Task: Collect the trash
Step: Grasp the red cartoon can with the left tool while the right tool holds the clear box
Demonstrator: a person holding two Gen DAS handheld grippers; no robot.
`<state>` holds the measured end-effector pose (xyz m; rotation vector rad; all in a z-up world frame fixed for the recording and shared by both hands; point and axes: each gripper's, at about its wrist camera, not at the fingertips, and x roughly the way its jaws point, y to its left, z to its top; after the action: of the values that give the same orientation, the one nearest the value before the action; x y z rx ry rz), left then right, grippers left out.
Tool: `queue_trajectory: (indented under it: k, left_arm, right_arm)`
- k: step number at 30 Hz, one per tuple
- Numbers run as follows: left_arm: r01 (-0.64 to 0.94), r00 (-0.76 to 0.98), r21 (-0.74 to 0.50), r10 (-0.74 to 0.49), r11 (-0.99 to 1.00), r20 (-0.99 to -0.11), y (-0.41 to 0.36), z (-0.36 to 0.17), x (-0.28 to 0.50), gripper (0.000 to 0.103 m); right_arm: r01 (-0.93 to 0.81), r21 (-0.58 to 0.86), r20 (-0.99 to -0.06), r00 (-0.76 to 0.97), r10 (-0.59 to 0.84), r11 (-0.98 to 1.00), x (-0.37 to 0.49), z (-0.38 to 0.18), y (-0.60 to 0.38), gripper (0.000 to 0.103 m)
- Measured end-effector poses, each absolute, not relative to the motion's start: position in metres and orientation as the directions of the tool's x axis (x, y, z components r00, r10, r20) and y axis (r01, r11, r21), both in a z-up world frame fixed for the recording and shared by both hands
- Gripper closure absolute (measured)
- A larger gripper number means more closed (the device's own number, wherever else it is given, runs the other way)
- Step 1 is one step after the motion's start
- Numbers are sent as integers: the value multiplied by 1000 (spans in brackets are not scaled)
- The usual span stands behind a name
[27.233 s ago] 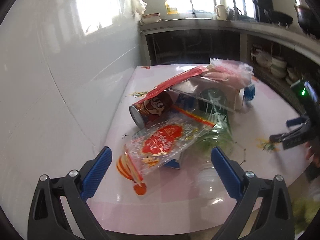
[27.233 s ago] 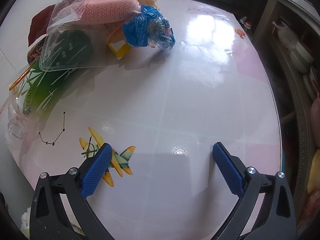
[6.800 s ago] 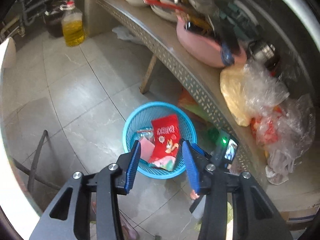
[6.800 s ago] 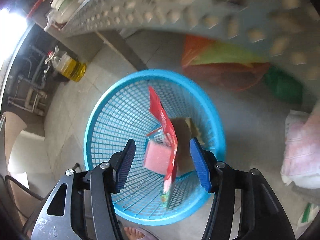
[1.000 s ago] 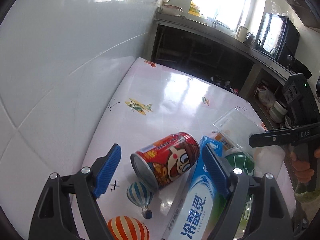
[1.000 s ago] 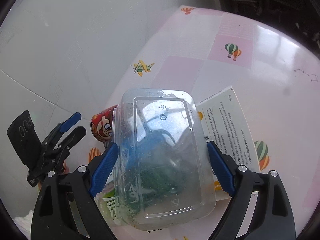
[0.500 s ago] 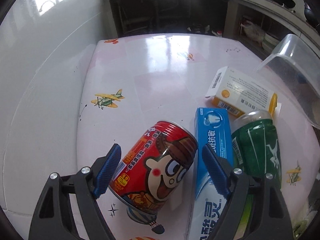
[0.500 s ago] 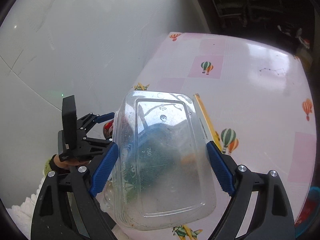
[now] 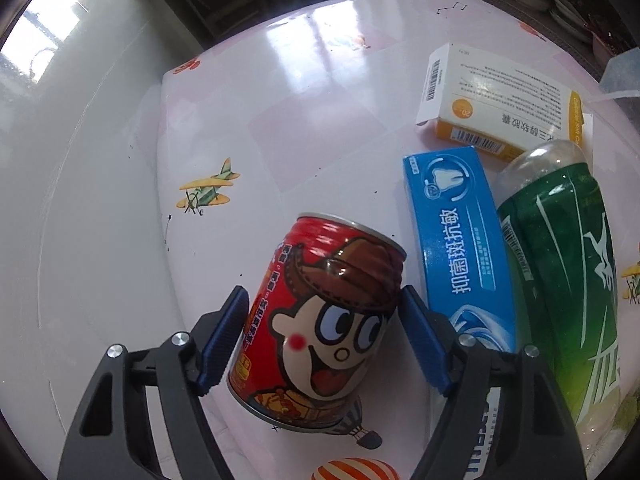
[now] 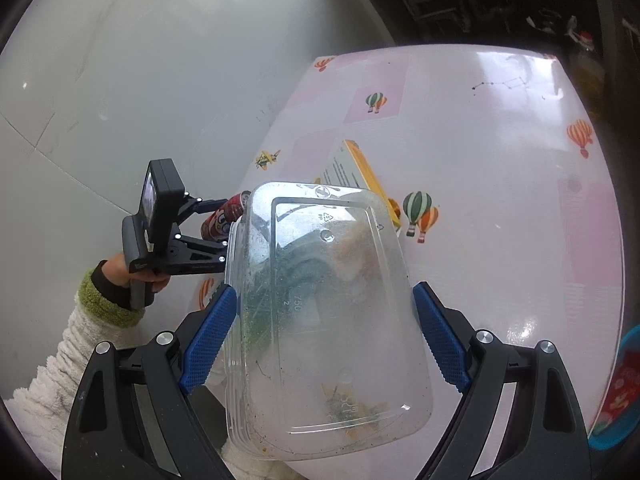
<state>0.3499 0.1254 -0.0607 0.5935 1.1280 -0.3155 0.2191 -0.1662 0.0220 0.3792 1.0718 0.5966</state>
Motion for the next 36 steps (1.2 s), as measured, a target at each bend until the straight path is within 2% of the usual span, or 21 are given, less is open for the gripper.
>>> queue_trajectory:
  k: [6,11,18,22,26,29,32,36]
  left_arm:
    - [490,454,324,80,809,-887,130,-56,339,30]
    - [393,534,289,39,873,-844,147,-32,321,32]
    - [314,686,136,-125,940,-717,155,47,260,33]
    - [365,722,32,-261,931,-641,129,92,210,33]
    - [477,672,-119,-448,871,-589,81,115,166,33]
    - [544,610,-200,-547,815,-573,35,106,147,33]
    - [555,599,-202,-556,807,-576,-8,78,134,33]
    - [559,542,-217,-551,800,-634,-44,15,135,33]
  right_arm:
    - [-239,594,-681,359,638,768,204,18,-186,19]
    - [-211,606,-670,385,635,767,197,15,-200,19]
    - [-154,631,-658,413,630,760,181,4,-223,19]
    - [-102,637,-653,455,605,764,167,-2,-238,20]
    - [-68,591,-683,488,543,804,148,-2,-248,20]
    - [-45,495,-732,517,444,868,132,0,-255,20]
    - [-19,385,-772,541,333,923,120,-3,-261,20]
    - [17,294,-804,545,238,956,104,-16,-270,20]
